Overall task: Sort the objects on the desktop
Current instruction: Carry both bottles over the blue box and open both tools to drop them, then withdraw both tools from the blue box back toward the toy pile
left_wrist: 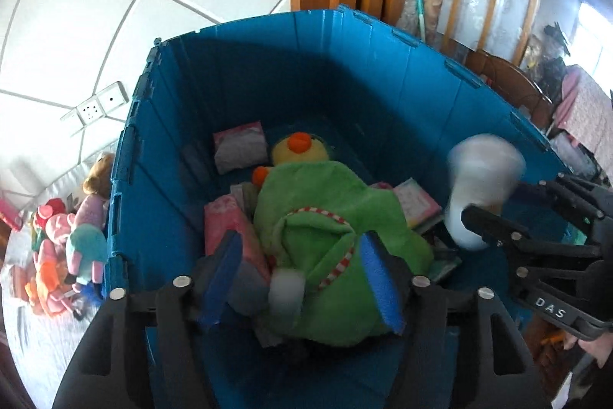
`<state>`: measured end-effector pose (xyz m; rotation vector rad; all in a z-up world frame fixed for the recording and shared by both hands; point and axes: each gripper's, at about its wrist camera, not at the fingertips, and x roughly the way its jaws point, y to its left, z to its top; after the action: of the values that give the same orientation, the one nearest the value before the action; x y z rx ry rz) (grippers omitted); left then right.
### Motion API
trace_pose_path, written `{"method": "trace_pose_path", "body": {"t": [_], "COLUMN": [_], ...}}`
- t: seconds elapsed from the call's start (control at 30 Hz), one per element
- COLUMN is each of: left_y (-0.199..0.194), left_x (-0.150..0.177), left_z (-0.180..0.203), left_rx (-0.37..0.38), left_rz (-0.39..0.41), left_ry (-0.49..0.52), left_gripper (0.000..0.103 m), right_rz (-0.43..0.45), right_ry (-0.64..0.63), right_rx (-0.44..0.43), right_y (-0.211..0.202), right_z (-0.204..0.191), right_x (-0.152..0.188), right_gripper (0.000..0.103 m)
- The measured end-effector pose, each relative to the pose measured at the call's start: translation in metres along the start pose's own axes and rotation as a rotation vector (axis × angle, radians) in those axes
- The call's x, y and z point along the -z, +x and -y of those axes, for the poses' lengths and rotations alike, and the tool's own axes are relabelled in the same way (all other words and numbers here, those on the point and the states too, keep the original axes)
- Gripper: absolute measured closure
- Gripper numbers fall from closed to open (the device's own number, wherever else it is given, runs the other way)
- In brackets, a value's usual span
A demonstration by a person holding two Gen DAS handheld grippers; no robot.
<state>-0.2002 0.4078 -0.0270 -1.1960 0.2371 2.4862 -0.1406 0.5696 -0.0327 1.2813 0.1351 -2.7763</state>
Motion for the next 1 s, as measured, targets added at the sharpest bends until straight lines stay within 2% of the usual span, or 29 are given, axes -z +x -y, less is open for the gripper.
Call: {"method": "trace_pose_path", "body": {"t": [0.13, 0.17, 0.27, 0.3, 0.57, 0.63, 0.7, 1.0], "left_y": [0.001, 0.0, -0.004, -0.006, -0.026, -0.035, -0.044, -0.077], "left_x": [0.001, 0.001, -0.002, -0.002, -0.002, -0.003, -0.003, 0.005], "left_z": [0.002, 0.002, 0.002, 0.001, -0.009, -0.014, -0.02, -0.071], "left_rx": [0.007, 0.006, -0.005, -0.005, -0.02, -0.028, -0.041, -0.097], "left_rz": [0.007, 0.013, 0.035, 0.04, 0.101, 0.126, 0.152, 0.217], "left_ry": [-0.01, -0.011, -0.009, -0.009, -0.017, -0.025, -0.034, -0.111], "left_gripper": [0.031, 0.027, 0.023, 0.023, 0.022, 0.02, 0.019, 0.019], "right_rz": [0.004, 0.008, 0.023, 0.03, 0.084, 0.098, 0.113, 0.184], "right_ry": [0.016, 0.021, 0.021, 0.019, 0.037, 0.039, 0.038, 0.005], "right_rx": [0.0, 0.0, 0.008, 0.012, 0.012, 0.012, 0.008, -0.03], "right_y": [0.003, 0.003, -0.002, -0.002, -0.015, -0.019, -0.023, -0.037], "right_z": [0.008, 0.01, 0.011, 0.012, 0.007, 0.003, -0.001, -0.042], "right_x": [0.001, 0.001, 0.001, 0.001, -0.011, -0.014, -0.017, -0.038], "right_gripper": [0.056, 0.053, 0.025, 0.023, 0.023, 0.02, 0.011, 0.009]}}
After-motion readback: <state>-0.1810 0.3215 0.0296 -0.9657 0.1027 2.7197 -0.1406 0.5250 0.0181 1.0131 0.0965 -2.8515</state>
